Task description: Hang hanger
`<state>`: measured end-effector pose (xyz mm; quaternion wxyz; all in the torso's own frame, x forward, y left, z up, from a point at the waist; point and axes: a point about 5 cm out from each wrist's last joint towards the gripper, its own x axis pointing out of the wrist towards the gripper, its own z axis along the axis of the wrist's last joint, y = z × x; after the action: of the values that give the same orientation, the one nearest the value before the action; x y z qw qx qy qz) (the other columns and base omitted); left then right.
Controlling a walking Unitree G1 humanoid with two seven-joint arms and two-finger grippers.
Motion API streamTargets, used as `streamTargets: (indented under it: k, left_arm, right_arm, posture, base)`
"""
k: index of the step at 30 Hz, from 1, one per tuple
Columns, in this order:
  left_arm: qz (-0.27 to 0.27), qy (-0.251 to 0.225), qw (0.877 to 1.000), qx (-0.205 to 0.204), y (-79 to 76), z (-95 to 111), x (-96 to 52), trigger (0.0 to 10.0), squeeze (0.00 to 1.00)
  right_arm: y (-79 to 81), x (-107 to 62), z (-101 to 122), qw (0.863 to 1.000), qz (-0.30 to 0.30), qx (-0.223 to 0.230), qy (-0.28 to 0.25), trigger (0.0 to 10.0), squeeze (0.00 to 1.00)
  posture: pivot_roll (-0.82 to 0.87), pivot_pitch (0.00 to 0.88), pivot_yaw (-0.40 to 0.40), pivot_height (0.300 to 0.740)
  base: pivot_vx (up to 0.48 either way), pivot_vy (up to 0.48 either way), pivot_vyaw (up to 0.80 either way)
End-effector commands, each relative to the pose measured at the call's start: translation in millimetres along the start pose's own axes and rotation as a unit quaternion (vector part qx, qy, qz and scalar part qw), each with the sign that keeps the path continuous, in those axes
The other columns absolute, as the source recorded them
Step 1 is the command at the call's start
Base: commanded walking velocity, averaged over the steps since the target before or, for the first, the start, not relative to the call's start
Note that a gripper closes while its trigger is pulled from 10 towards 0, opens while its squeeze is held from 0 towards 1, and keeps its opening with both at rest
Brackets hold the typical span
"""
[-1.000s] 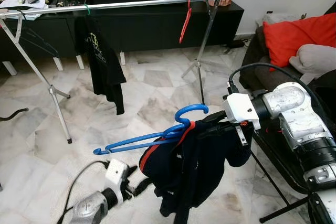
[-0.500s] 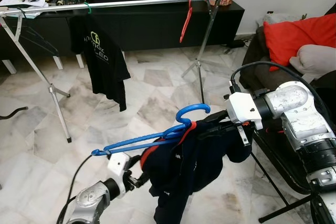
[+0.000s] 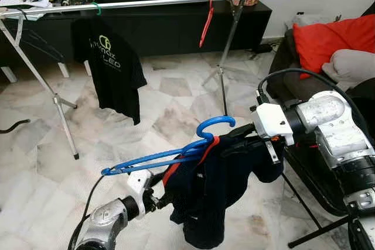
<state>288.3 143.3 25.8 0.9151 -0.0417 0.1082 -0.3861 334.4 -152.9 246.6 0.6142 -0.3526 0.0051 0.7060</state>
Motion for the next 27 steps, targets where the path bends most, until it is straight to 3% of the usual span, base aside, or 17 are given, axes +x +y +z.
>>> streamTargets:
  k: [1,27]
  left_arm:
    - [-0.009,0.008,1.0,-0.014,-3.8,-6.6,-1.3,0.0,0.0]
    - [-0.057,0.009,0.997,-0.044,-7.1,-8.1,-4.1,0.0,0.0]
  right_arm:
    - [-1.0,-5.3,6.6,1.0,-0.003,-0.017,-0.004,0.0,0.0]
    - [-4.1,-7.0,-6.3,0.999,-0.028,-0.001,0.023,0.0,0.0]
  posture:
    - [-0.11,0.106,-0.084,0.721]
    - [-0.1,0.115,-0.082,0.721]
  base:
    - [0.0,0.0,0.0]
    - [0.0,0.0,0.0]
